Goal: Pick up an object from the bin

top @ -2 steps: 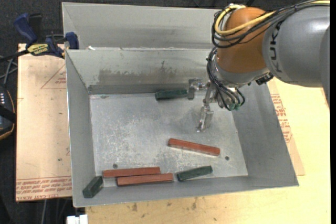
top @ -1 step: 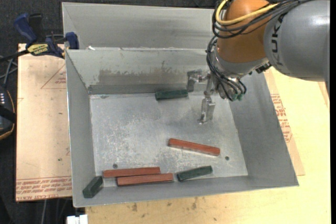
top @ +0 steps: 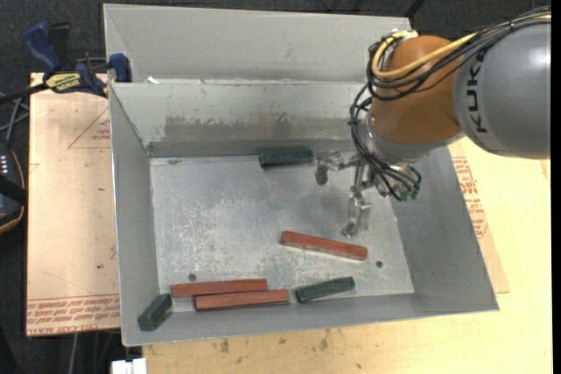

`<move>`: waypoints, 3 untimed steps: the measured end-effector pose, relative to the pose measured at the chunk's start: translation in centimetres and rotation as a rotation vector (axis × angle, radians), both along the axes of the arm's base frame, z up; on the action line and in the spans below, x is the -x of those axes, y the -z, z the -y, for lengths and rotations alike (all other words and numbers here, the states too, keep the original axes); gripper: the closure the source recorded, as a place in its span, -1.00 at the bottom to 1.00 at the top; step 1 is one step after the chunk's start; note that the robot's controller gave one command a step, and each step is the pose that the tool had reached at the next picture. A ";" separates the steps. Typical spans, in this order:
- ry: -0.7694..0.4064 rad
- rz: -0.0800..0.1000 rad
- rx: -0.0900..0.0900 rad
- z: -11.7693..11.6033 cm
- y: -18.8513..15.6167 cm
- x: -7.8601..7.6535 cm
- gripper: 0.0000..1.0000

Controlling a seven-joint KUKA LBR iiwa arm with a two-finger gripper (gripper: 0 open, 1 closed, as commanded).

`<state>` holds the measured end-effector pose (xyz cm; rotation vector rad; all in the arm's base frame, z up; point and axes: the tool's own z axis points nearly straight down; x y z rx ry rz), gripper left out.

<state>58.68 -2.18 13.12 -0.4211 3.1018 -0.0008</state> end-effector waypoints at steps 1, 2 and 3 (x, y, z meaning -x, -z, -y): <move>-0.006 -0.017 0.000 -0.1 2.1 2.9 -1.00; 0.029 -0.011 -0.001 -0.9 6.1 3.6 1.00; 0.029 -0.011 -0.001 -0.9 6.1 3.6 1.00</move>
Offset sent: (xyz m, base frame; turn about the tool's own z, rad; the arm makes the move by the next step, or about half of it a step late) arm -0.0362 0.0077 -0.0612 0.0302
